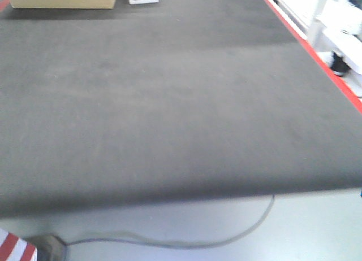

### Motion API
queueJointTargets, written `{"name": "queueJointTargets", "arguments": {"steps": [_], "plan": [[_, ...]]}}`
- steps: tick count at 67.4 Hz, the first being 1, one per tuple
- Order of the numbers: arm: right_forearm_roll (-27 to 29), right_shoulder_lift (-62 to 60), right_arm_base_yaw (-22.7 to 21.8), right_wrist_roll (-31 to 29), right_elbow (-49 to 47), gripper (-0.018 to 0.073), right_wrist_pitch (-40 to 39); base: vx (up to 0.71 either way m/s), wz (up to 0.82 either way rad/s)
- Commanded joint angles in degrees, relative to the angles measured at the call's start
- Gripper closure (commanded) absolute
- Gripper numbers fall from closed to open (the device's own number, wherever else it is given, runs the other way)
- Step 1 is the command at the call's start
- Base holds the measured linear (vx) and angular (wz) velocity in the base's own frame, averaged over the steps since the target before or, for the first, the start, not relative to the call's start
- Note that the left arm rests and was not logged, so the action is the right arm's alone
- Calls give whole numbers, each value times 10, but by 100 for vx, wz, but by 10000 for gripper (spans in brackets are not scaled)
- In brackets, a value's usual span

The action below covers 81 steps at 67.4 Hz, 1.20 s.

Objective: Pour parts from conveyor to right shelf

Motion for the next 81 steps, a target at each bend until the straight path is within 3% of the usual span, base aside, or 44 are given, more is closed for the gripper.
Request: {"name": "queueJointTargets", "arguments": {"steps": [1, 40, 81], "plan": [[8, 7, -2, -4, -16, 565, -47, -42, -19], [8, 7, -2, -4, -16, 565, -47, -39, -24], [8, 7, -2, -4, -16, 565, -47, -32, -53]]}}
